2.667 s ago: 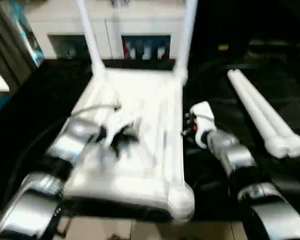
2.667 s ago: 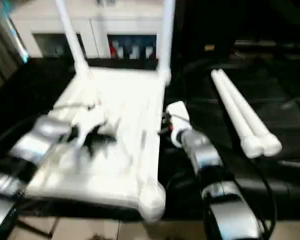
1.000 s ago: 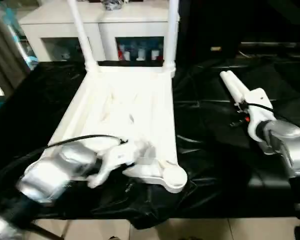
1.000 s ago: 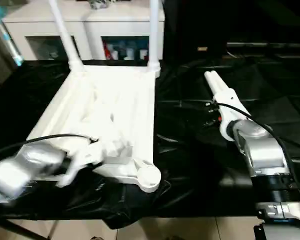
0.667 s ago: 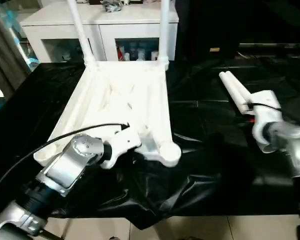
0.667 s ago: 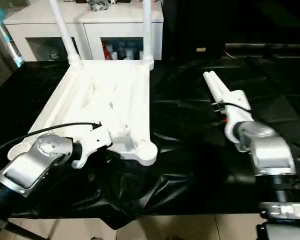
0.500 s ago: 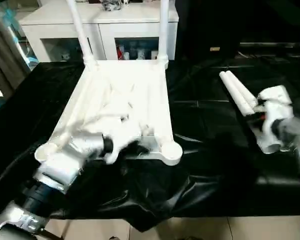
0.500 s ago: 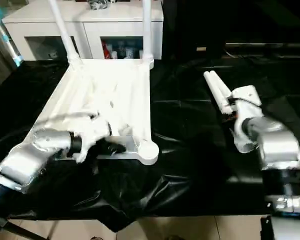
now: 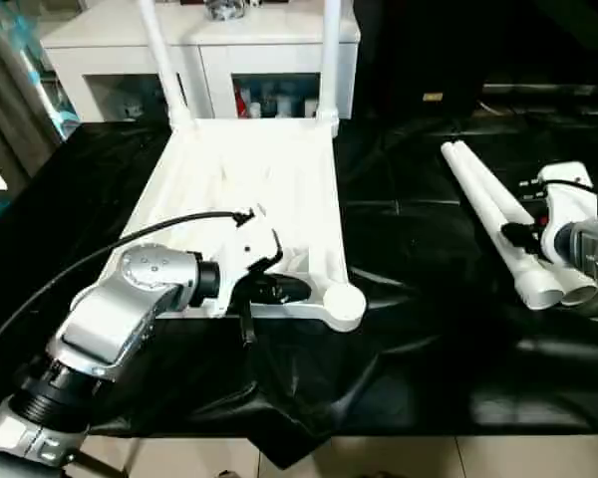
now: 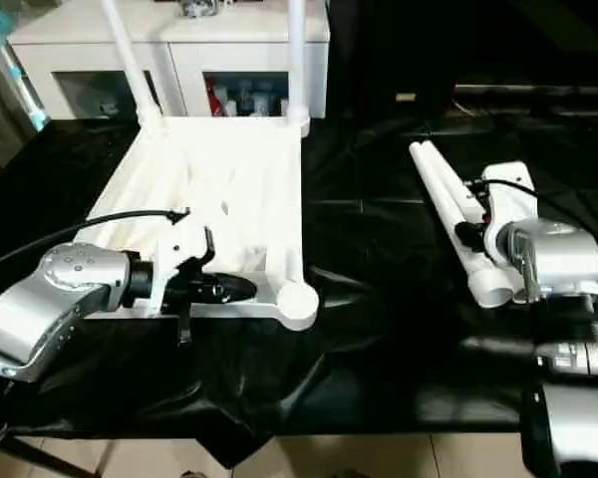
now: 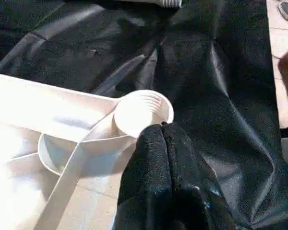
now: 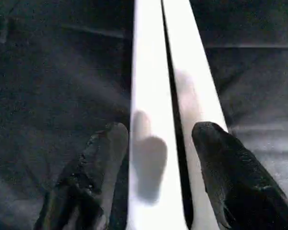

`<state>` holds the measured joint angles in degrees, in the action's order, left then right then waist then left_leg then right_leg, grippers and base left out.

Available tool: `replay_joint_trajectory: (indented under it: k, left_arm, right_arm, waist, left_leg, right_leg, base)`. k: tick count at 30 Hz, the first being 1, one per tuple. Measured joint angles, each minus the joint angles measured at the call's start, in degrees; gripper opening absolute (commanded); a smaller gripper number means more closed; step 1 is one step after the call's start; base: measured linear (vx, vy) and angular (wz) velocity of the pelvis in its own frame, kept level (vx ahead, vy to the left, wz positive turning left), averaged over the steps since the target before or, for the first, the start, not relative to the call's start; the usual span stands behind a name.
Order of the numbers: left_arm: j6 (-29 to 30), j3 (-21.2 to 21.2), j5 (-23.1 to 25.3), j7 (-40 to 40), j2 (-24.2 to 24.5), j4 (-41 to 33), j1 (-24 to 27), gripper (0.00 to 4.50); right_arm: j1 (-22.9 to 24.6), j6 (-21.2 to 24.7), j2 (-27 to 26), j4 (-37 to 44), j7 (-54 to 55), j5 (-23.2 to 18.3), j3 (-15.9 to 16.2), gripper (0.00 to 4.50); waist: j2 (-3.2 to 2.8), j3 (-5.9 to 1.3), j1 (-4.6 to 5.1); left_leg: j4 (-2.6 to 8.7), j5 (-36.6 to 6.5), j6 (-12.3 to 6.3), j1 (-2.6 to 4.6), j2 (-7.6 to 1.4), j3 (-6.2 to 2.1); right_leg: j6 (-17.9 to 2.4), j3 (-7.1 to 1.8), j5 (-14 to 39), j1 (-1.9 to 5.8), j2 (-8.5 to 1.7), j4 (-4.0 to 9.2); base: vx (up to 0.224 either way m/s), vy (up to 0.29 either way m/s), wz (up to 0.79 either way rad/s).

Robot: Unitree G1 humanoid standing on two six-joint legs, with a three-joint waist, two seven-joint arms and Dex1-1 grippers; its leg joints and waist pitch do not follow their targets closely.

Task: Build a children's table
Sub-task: Pick table leg

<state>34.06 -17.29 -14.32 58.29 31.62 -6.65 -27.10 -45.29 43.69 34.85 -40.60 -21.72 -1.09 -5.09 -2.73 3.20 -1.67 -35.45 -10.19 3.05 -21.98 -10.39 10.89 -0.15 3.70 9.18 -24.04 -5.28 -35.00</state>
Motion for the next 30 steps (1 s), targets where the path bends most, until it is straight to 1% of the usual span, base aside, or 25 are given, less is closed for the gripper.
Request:
replay_joint_trajectory:
  k: [2,3,5,7,9,10,12,15,17,23,26,30]
  left_arm:
    - [0.48,0.16,-0.04,-0.08,0.01,-0.81,0.0,0.0]
    - [0.83,0.16,-0.21,-0.06,0.05,-1.33,0.01,0.0]
    - [1.2,0.17,-0.7,0.08,0.38,-1.84,0.04,0.0]
    - [1.6,0.16,-0.78,0.18,0.84,-2.26,0.06,0.0]
    - [2.01,0.16,-0.82,0.31,1.24,-2.43,0.1,0.0]
    - [2.13,0.16,-0.83,0.37,1.32,-2.55,0.12,0.0]
    - [2.29,0.16,-0.86,0.54,1.59,-2.77,0.13,0.0]
    - [3.16,0.16,-1.18,1.27,2.2,-3.73,0.13,0.0]
    - [3.34,0.16,-1.45,1.53,2.28,-3.84,0.13,0.0]
    - [3.8,-0.11,-1.76,1.58,2.65,-4.38,0.13,0.0]
    - [4.43,-0.15,-1.76,1.55,2.64,-4.82,0.13,0.0]
    - [5.12,-0.15,-1.83,1.55,2.86,-5.81,0.13,0.0]
  right_arm:
    - [-1.73,-1.48,0.48,-3.04,0.04,0.91,0.16,3.02]
    - [-2.58,-1.97,0.82,-4.47,-0.03,0.98,0.2,3.22]
    - [-3.81,-2.39,0.86,-6.78,-0.89,0.92,0.41,3.27]
    - [-4.39,-3.34,0.69,-9.07,-2.13,0.78,0.46,3.55]
    - [-5.05,-4.49,0.24,-12.35,-2.84,0.64,0.45,3.69]
    - [-5.26,-5.16,0.07,-13.69,-3.14,0.63,0.45,3.69]
    - [-5.81,-5.99,-0.08,-15.94,-3.79,0.67,0.49,3.98]
    - [-7.4,-7.52,-0.11,-19.35,-4.53,0.91,0.68,4.18]
    - [-7.8,-8.32,-0.12,-20.61,-4.52,0.98,0.81,4.42]
    - [-8.63,-8.65,-0.55,-23.56,-7.37,0.98,1.12,4.42]
    - [-9.01,-9.55,-0.59,-25.28,-8.9,1.09,1.33,4.42]
    - [-9.37,-10.29,-0.6,-27.96,-9.87,2.18,3.0,4.42]
  waist:
    - [0.0,0.0,-0.11]
    - [0.0,0.0,-0.14]
    - [0.0,0.0,-0.17]
    - [0.0,0.0,-0.2]
    - [0.0,0.0,-0.17]
    - [0.0,0.0,-0.2]
    - [-0.01,0.0,-0.23]
    - [0.0,0.0,-0.18]
    - [0.0,0.0,-0.2]
    - [-0.03,0.02,-0.2]
    - [-0.02,0.02,-0.24]
    - [0.04,0.09,-0.24]
  left_leg:
    - [0.0,0.0,0.0,0.0,0.0,-0.01]
    - [0.0,0.0,0.0,-0.01,0.0,-0.02]
    - [0.0,-0.01,0.0,-0.03,-0.01,-0.02]
    - [0.0,-0.01,0.0,-0.05,-0.01,-0.02]
    - [0.0,-0.01,0.0,-0.06,-0.01,-0.02]
    - [0.0,0.0,0.0,-0.06,-0.02,-0.02]
    - [-0.02,0.0,0.0,-0.06,-0.02,-0.02]
    - [-0.03,0.0,0.0,-0.05,-0.03,-0.02]
    - [-0.03,0.0,0.0,-0.06,-0.03,-0.02]
    - [-0.03,-0.01,0.0,-0.08,-0.03,-0.04]
    - [-0.03,-0.01,0.0,-0.08,-0.04,-0.05]
    - [-0.03,-0.01,0.0,-0.08,-0.04,-0.06]
  right_leg:
    - [0.0,0.01,0.0,0.01,0.0,-0.01]
    - [0.0,0.02,0.0,0.01,0.0,-0.01]
    - [-0.02,0.03,-0.01,0.0,0.0,-0.01]
    - [-0.26,0.04,-0.16,0.01,0.0,-0.01]
    - [-0.3,0.05,-0.18,0.0,0.0,-0.02]
    - [-0.31,0.05,-0.19,0.0,0.0,-0.02]
    - [-0.31,0.05,-0.19,0.0,0.0,-0.03]
    - [-0.32,0.05,-0.19,0.0,0.0,-0.04]
    - [-0.31,0.06,-0.18,0.0,0.0,-0.04]
    - [-0.31,0.09,-0.19,-0.01,0.0,-0.03]
    - [-0.31,0.1,-0.19,0.0,0.0,-0.03]
    - [-0.2,0.1,-0.12,-0.01,0.0,-0.03]
  base:
    - [0.0,0.0,0.0]
    - [0.0,0.0,0.0]
    - [0.0,0.0,0.0]
    - [0.0,0.0,0.0]
    - [0.0,0.0,0.0]
    - [0.0,0.0,0.0]
    - [0.0,0.0,0.0]
    - [0.0,0.0,0.0]
    - [0.0,0.0,0.0]
    - [0.0,0.0,0.0]
    - [0.0,0.0,0.0]
    - [0.0,0.0,0.0]
